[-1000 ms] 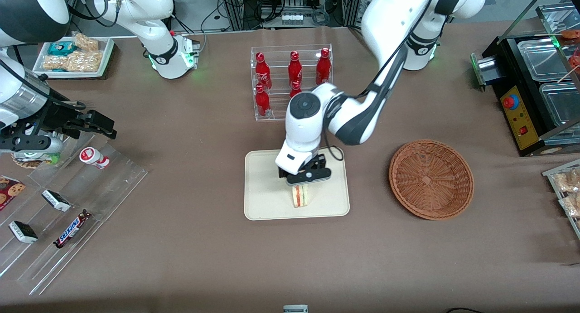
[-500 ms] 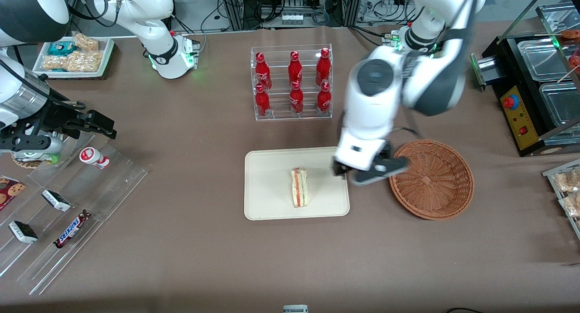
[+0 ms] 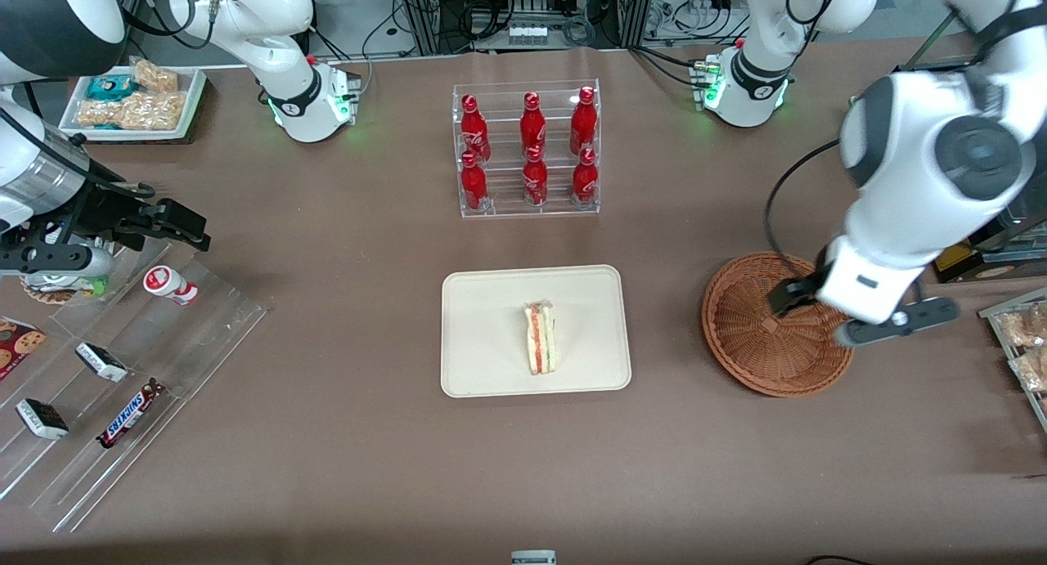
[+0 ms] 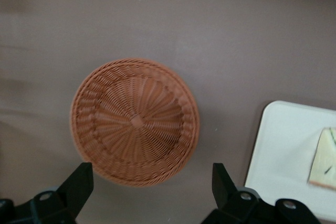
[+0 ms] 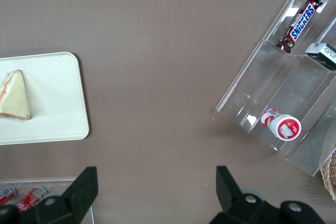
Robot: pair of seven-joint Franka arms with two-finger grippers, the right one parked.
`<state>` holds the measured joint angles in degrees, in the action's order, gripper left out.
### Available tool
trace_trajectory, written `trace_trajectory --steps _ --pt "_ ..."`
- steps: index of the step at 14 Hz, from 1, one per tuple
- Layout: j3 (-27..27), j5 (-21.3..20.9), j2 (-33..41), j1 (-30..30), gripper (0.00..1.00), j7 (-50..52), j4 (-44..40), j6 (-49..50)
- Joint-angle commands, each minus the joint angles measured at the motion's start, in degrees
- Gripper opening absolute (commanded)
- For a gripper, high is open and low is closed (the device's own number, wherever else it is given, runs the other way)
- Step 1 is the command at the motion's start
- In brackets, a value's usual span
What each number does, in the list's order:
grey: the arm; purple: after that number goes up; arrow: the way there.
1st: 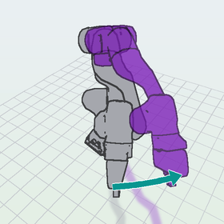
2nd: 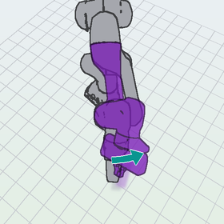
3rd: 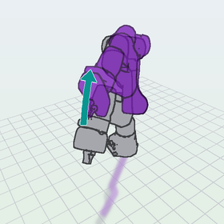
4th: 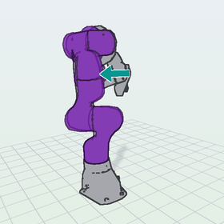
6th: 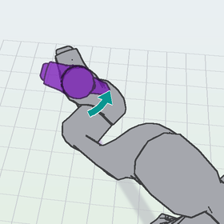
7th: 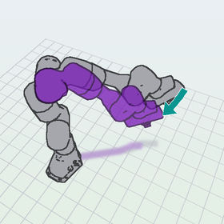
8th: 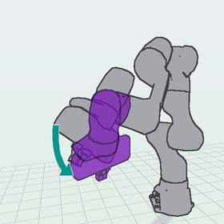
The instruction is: Place sandwich from basket to tray
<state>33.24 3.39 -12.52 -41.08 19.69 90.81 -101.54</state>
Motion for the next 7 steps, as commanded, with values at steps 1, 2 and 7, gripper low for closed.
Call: trace_trajectory --steps 1,2,7 --pt "0.51 0.30 5.91 -1.29 1.00 -1.76 1.04 5.19" --pt "0.43 0.13 7.85 -1.29 1.00 -1.76 1.21 6.51" --pt "-5.76 0.38 11.74 7.88 1.00 -2.02 1.04 10.31"
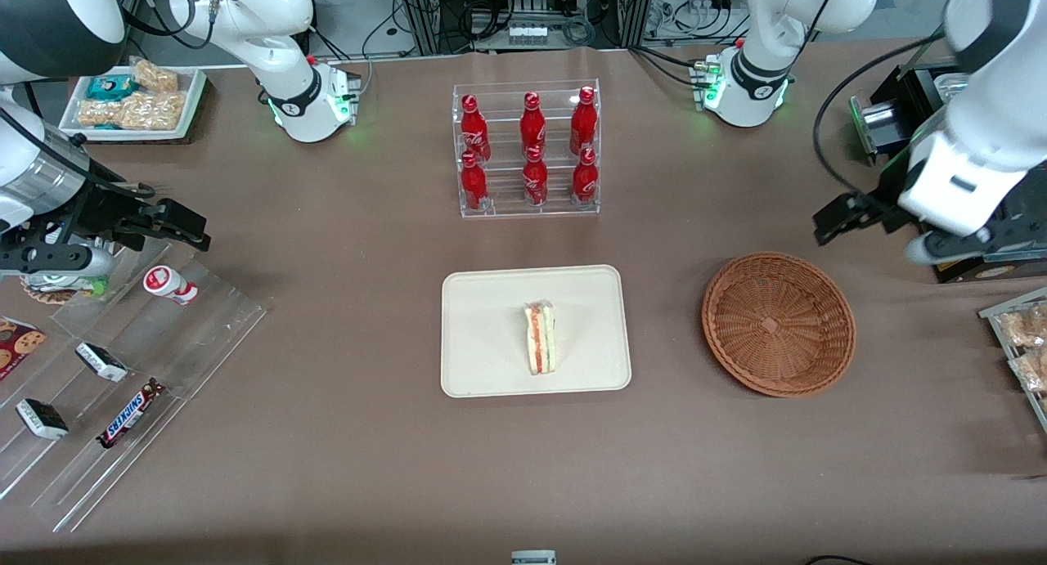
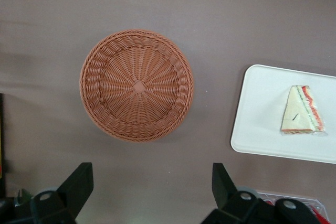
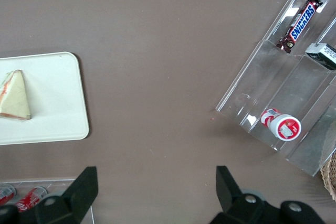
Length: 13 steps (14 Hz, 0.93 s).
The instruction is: Place sandwich from basket to tray
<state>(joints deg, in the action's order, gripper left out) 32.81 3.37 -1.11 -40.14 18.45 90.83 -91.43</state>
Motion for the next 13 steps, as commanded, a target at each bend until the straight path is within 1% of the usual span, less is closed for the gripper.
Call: trace_trajectory --steps 1,2,3,4,6,8,10,11,13 --pt "-11.83 -0.11 0.23 12.13 1.00 -1.05 0.84 -0.06" --pt "-16.50 -0.21 0.14 17.32 1.00 -1.05 0.84 -0.15" --pt "-20.38 -0.21 0.23 20.68 1.00 -1.14 0.84 -0.15" --pt "-22.85 -0.21 0.32 23.76 1.00 -1.14 0.84 0.02" --pt "-29.96 -0.29 0.58 30.87 1.00 -1.14 0.75 0.20" --pt "-35.07 -0.38 0.67 35.98 1.00 -1.23 0.75 0.29" --pt "-39.55 -0.47 0.84 40.46 1.00 -1.31 0.75 0.46" --pt "-40.88 -0.47 0.85 42.05 1.00 -1.58 0.57 0.90" --pt "-40.90 -0.56 0.93 42.42 1.00 -6.47 -0.13 2.83"
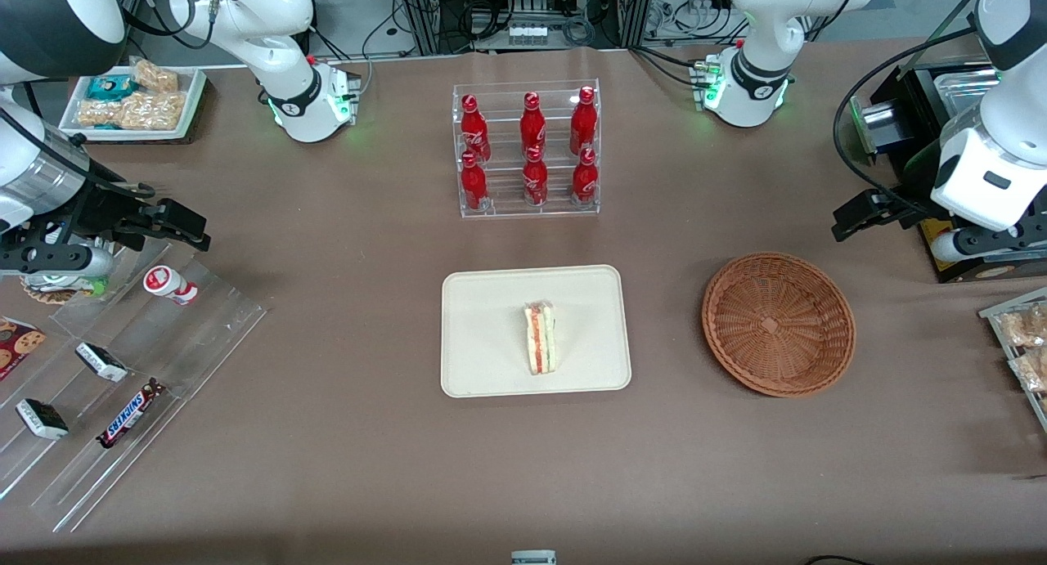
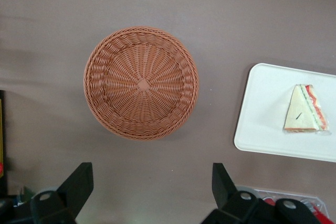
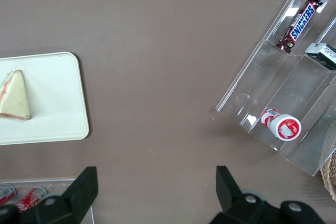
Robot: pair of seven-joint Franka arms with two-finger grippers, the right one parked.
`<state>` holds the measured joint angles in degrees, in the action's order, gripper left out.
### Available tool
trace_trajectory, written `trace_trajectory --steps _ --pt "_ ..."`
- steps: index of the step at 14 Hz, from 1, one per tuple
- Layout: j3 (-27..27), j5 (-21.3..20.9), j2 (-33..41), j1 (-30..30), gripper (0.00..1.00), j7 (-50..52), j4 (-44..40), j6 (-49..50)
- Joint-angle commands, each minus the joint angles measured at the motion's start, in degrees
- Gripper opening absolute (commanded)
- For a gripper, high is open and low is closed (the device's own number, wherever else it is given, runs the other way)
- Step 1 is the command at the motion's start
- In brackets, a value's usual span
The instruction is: Place sandwich from basket to tray
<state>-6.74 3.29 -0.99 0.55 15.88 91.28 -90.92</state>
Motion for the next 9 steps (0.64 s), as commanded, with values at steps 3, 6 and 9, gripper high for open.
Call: trace_trajectory --steps 3,6,9 --pt "-0.73 -2.57 1.61 1.65 1.00 -11.99 -1.46 4.08" --pt "-0.82 -8.21 1.79 1.04 1.00 -15.10 -2.50 3.55" --pt "-0.91 -7.51 1.35 1.04 1.00 -14.48 -4.45 3.99"
